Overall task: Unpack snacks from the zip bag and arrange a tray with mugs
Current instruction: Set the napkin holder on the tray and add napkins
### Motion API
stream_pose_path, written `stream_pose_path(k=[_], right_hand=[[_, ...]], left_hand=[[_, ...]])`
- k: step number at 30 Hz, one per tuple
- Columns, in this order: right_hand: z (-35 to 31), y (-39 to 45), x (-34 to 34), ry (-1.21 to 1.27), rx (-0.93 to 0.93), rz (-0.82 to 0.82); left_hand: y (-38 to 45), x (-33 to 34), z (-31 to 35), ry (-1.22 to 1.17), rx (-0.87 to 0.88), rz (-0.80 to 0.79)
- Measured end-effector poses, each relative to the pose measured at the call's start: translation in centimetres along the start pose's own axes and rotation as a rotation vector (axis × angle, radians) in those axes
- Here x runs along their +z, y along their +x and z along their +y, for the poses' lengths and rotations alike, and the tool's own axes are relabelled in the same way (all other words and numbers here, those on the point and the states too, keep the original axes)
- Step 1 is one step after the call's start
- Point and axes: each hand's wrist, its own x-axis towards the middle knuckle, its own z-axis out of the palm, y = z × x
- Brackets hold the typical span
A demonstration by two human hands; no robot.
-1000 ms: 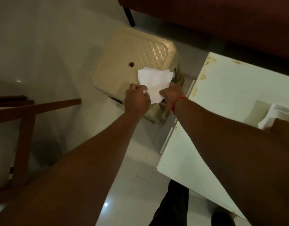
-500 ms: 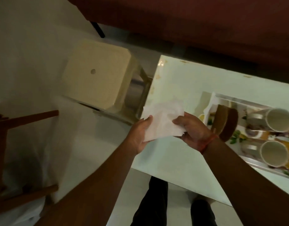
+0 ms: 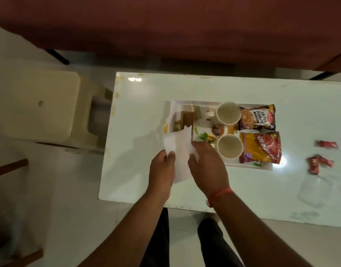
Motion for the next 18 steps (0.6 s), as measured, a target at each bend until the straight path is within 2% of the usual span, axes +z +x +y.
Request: stream_pose_path(k=[5,13,18], right_hand=[[1.7,-1.4,-0.6,-0.114,-0.108,0.017],[3.2,-1.9,-0.5,-0.18,-0.153,0.028],[3.1,-1.8,1.3,-0.234,-0.211,-0.112]], left_hand=[[-2.0,3.9,0.7,-0.022,0.015,-0.035],[-2.9,5.7,0.9,-0.146,-0.034,-0.082],[-3.0,5.1,1.3,-0.254,-0.127,-0.095]])
